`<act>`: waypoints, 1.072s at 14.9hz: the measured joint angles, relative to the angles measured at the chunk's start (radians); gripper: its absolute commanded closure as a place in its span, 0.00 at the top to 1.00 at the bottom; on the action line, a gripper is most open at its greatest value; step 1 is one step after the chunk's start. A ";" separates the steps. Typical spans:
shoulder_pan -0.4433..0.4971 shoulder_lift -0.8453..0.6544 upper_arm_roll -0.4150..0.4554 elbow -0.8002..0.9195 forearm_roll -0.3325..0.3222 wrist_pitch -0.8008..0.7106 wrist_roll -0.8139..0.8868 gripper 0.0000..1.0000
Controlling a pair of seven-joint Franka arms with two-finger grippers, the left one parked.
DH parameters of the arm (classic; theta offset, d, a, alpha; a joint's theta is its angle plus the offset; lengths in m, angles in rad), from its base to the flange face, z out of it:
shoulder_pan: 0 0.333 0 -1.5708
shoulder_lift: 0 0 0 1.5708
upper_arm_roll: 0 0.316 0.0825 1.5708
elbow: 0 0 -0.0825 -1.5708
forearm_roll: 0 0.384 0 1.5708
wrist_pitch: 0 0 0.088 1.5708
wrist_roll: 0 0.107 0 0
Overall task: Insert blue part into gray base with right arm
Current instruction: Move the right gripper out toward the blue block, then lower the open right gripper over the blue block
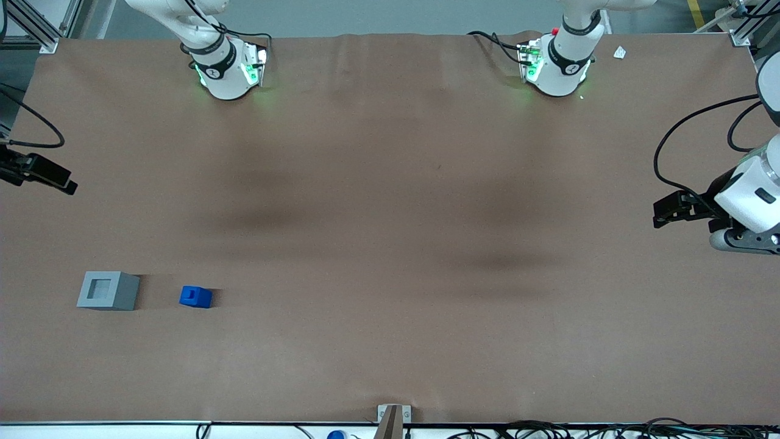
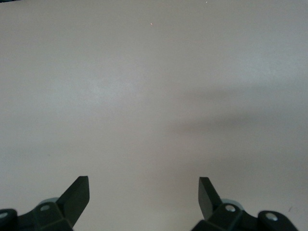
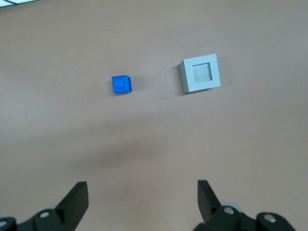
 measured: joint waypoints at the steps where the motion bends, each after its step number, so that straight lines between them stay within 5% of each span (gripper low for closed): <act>1: 0.000 0.000 0.000 0.000 0.000 0.000 0.000 1.00; 9: -0.006 0.043 0.000 -0.007 0.001 0.042 -0.001 1.00; 16: -0.006 0.364 0.001 -0.030 0.034 0.349 0.000 1.00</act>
